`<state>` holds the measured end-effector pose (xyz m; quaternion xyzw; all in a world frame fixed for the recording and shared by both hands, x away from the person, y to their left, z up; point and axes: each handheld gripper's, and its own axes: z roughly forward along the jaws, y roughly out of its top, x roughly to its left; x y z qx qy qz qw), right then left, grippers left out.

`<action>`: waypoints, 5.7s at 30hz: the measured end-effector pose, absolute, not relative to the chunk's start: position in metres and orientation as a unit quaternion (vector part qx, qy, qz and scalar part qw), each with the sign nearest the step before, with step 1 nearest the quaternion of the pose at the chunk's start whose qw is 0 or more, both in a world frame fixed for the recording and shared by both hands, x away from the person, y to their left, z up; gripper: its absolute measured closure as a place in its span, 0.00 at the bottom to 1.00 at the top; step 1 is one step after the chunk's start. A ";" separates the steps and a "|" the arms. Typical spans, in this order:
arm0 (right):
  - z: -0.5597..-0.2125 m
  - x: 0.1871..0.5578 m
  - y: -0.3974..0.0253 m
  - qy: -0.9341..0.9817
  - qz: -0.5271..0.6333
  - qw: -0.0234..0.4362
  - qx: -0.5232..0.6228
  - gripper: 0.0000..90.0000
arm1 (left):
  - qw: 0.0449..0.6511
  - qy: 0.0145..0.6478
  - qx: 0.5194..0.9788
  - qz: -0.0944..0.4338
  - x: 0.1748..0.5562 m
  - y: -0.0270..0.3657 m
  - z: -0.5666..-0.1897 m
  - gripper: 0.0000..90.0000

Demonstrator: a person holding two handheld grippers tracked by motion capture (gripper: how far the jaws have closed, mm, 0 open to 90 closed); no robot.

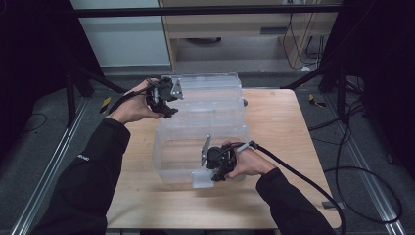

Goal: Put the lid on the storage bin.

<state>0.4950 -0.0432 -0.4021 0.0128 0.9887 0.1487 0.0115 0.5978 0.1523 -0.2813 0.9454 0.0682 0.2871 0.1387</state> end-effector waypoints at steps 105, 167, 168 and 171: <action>-0.403 0.490 -0.045 0.987 0.156 0.021 0.018 0.74 | 0.042 -0.023 0.958 0.282 0.577 0.106 -0.299 0.90; -0.404 0.486 -0.047 0.984 0.173 0.031 0.026 0.72 | 0.086 -0.033 0.942 0.322 0.498 0.122 -0.313 0.91; -0.404 0.485 -0.047 0.984 0.174 0.030 0.022 0.72 | 0.087 -0.032 0.942 0.322 0.497 0.123 -0.313 0.91; -0.404 0.485 -0.047 0.984 0.174 0.031 0.023 0.72 | 0.089 -0.032 0.942 0.322 0.495 0.123 -0.314 0.91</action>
